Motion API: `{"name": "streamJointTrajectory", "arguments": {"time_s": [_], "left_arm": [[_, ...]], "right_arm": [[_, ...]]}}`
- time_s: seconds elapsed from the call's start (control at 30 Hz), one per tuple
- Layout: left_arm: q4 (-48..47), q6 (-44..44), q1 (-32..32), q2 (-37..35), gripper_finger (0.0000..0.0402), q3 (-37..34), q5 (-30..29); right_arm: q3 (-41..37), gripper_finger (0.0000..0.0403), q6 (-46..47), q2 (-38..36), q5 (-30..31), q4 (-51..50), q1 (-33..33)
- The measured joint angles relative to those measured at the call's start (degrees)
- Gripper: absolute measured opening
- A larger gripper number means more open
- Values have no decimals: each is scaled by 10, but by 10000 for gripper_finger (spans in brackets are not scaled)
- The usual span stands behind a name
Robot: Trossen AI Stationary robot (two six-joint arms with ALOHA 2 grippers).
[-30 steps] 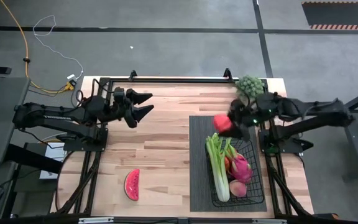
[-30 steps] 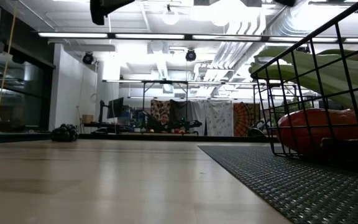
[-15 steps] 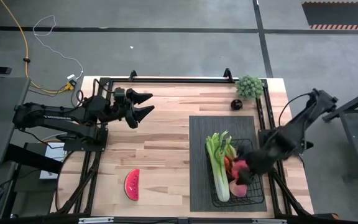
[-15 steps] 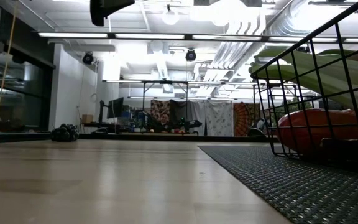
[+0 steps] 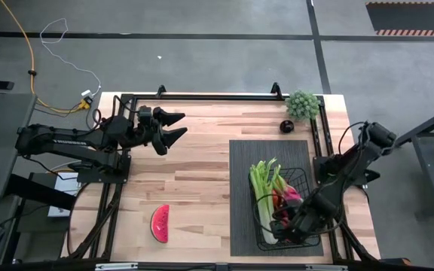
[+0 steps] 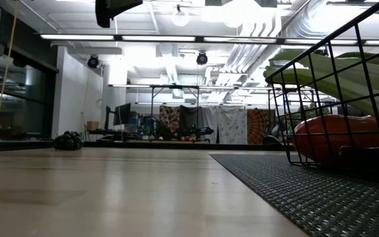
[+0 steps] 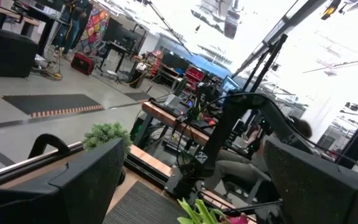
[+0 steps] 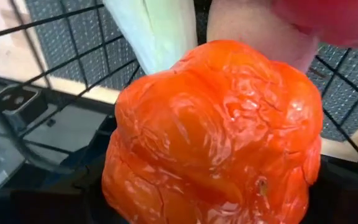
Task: Build produce basket
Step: Put the squash into the black wire basket
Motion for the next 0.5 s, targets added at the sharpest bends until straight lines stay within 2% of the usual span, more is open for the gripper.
{"name": "streamJointTrajectory", "arguments": {"time_s": [0.13,0.5], "left_arm": [[0,0,0,0,372,0,0],[2,14,0,0,372,0,-3]], "right_arm": [[0,314,16,23,-2,11,0],[0,314,-18,50,-17,16,0]]}}
